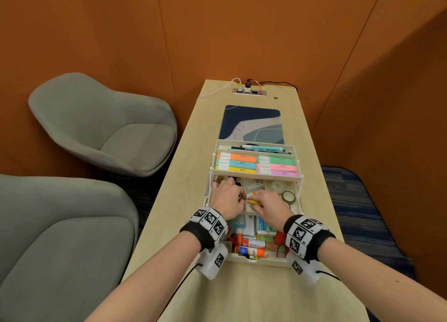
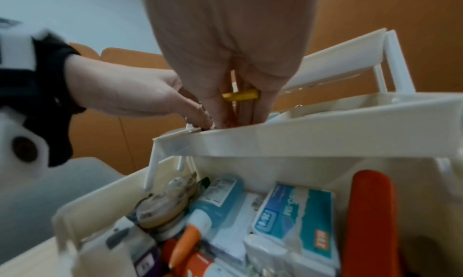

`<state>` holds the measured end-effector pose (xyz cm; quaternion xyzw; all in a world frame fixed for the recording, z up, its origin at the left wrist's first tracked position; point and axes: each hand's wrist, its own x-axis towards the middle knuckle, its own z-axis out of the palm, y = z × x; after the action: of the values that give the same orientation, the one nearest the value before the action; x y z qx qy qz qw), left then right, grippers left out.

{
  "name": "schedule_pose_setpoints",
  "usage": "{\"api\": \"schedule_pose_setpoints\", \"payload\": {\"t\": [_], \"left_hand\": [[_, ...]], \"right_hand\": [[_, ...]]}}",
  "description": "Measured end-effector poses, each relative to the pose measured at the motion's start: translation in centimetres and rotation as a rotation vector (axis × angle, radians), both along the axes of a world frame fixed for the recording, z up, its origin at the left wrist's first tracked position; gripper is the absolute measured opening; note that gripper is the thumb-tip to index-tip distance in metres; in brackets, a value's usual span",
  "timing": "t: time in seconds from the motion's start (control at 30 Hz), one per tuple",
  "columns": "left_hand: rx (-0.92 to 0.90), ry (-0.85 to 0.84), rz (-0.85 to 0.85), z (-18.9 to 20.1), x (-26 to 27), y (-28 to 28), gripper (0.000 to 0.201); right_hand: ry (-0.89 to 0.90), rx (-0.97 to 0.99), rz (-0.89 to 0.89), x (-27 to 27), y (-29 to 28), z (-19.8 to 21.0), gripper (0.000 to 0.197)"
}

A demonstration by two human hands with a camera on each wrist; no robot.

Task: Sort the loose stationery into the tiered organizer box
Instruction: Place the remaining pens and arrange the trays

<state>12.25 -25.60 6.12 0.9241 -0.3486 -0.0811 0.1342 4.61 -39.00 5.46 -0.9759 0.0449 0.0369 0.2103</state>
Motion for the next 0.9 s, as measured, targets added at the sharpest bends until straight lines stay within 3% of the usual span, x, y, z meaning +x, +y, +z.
{"api": "schedule_pose_setpoints", "payload": {"t": [0.13,0.3,0.47,0.53,0.63,0.7,0.83,0.9], "left_hand": [[0.075,-0.065,-0.044,0.0,0.0,-0.2,0.030],[-0.045,-0.160,-0.073,-0.1,-0.4,-0.4,0.023],[0.055,-0.147,-0.202,-0.6,-0.5,-0.5,0.031],[0.108,-0.138,-0.197,-0.7,-0.3,-0.4,0.031],[0.060,-0.076,-0.167,-0.7,0.1,-0.2,0.027],[-0.022,-0.016,-0.145,-0.6,0.2,0.0,0.023],[-0.114,-0.026,-0.050,-1.2,0.1,0.5,0.019],[-0.063,-0.063,-0.066,-1.4,-0.1,0.6,0.024]], "right_hand": [[0.047,0.223,-0.183,0.7,-0.1,0.6,0.029],[-0.072,0.404,-0.370,1.4,-0.9,2.2,0.031],[0.097,0.652,-0.517,1.6,-2.1,2.3,0.015],[0.114,0.695,-0.492,1.5,-2.3,2.6,0.014],[0.117,0.577,-0.260,1.2,-2.3,3.1,0.017],[0.091,0.333,-0.124,1.0,-2.4,2.8,0.016],[-0.017,-0.087,0.002,0.7,-2.0,2.4,0.023],[-0.053,-0.161,0.040,0.6,-1.8,2.7,0.026]]}}
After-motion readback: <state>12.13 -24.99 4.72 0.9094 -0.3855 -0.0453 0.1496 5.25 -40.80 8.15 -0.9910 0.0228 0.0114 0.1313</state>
